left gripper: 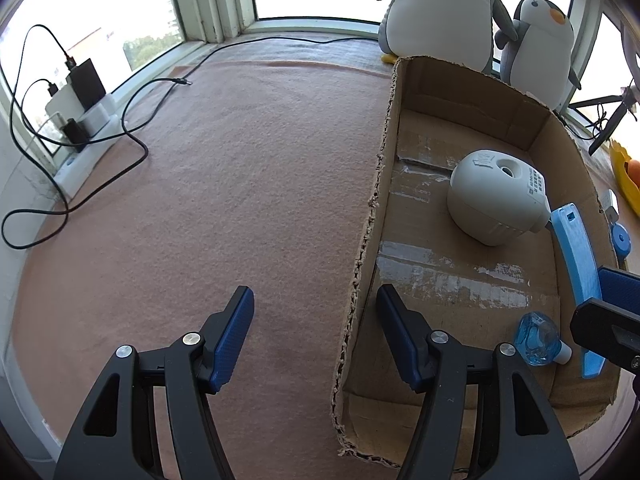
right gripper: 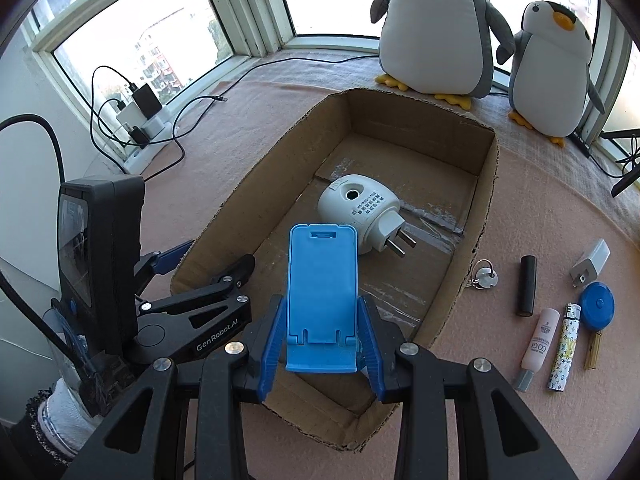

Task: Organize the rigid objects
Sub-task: 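Carry the blue phone stand into the box and release it, then move the right gripper to the pink-white lotion bottle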

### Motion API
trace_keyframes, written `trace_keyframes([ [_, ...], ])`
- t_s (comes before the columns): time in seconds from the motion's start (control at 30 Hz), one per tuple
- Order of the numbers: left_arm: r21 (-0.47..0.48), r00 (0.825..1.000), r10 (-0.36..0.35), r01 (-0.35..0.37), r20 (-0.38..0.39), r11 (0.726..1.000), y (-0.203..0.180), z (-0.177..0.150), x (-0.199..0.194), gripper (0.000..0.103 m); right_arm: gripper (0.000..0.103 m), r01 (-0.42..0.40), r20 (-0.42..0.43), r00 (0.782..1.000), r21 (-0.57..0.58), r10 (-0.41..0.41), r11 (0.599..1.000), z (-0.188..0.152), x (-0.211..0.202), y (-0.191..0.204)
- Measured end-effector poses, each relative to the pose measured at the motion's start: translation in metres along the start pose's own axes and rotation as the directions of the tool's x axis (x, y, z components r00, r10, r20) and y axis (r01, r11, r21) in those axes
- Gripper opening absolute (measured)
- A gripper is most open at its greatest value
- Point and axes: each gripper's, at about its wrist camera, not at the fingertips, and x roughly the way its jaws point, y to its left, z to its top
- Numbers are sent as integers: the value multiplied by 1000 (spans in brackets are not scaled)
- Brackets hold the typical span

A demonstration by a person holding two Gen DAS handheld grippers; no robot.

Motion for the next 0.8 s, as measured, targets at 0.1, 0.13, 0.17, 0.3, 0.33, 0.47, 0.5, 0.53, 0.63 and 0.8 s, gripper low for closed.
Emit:
trace_keyframes([
  [0.1, 5, 1000, 4, -4, 3, 1000, -1, 0, 0, 64, 35, 4, 8, 1000, -8, -4, 1000, 0, -3, 0],
  [0.13, 5, 1000, 4, -4, 3, 1000, -1, 0, 0, 64, 36, 8, 12, 1000, -8, -7, 1000, 0, -4, 0],
  [0.17, 3, 1000, 4, -4, 4, 1000, -1, 0, 0, 64, 36, 11, 14, 1000, -7, -11, 1000, 0, -5, 0],
  [0.3, 2, 1000, 5, -5, 6, 1000, -1, 0, -1, 64, 36, 10, 23, 1000, 4, -10, 1000, -1, -9, -4],
  [0.33, 3, 1000, 5, -5, 6, 1000, -1, 0, -1, 64, 36, 10, 26, 1000, 9, -11, 1000, -1, -11, -5],
  [0.47, 0, 1000, 4, -4, 6, 1000, -1, 0, -1, 64, 36, 0, 44, 999, 35, -2, 999, -4, -21, -15],
  [0.5, 0, 1000, 4, -4, 6, 1000, 0, -1, -1, 64, 36, -5, 51, 999, 43, 3, 999, -6, -24, -19],
  [0.53, 0, 1000, 4, -4, 6, 1000, 0, -1, -1, 64, 36, -10, 61, 998, 51, 7, 999, -8, -28, -24],
  [0.63, 2, 1000, 4, -4, 7, 1000, 0, -1, -1, 64, 37, -4, 86, 996, 74, -3, 997, -19, -40, -40],
  [0.8, 4, 1000, 5, -5, 7, 1000, -1, -1, -1, 64, 37, 35, 127, 991, 130, -52, 991, -39, -61, -76],
])
